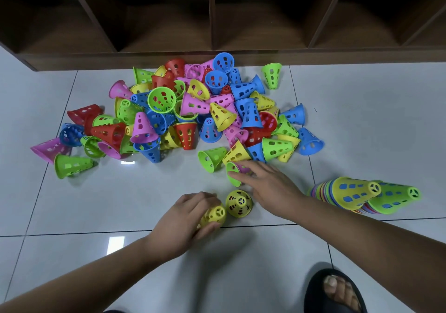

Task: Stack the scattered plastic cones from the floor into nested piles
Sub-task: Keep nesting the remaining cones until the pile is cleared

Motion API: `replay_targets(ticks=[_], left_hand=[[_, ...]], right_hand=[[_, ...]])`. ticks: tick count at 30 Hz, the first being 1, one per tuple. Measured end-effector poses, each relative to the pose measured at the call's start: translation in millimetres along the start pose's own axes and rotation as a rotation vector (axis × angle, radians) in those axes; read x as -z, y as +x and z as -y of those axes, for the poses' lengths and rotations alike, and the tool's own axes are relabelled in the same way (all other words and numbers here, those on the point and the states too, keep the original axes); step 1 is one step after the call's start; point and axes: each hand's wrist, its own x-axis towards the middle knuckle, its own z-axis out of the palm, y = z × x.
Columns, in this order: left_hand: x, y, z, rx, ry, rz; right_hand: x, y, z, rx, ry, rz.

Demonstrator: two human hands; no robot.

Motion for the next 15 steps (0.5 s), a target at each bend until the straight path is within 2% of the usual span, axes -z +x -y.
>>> replay_targets(ticks=[3, 8, 11, 15], left_hand=[[-7.9, -8.3, 11.7, 0.005, 0.031, 0.038], [-9.6, -11.1, 28.9, 0.067, 0.096, 0.113], [-3.8, -6.7, 33.7, 0.076, 0.114, 0.156], [9.0, 11.4, 31.7, 0.032, 0.068, 0.133]], right_hand=[[-5.6, 1.8, -6.1, -0.015, -0.121, 0.069], [-10.5, 2.6, -8.6, -0.102, -0.202, 0.039], [-11.0, -3.0, -6.6, -0.207, -0.165, 0.077], [-13.2, -10.2, -6.1, -0.404, -0.054, 0.104]])
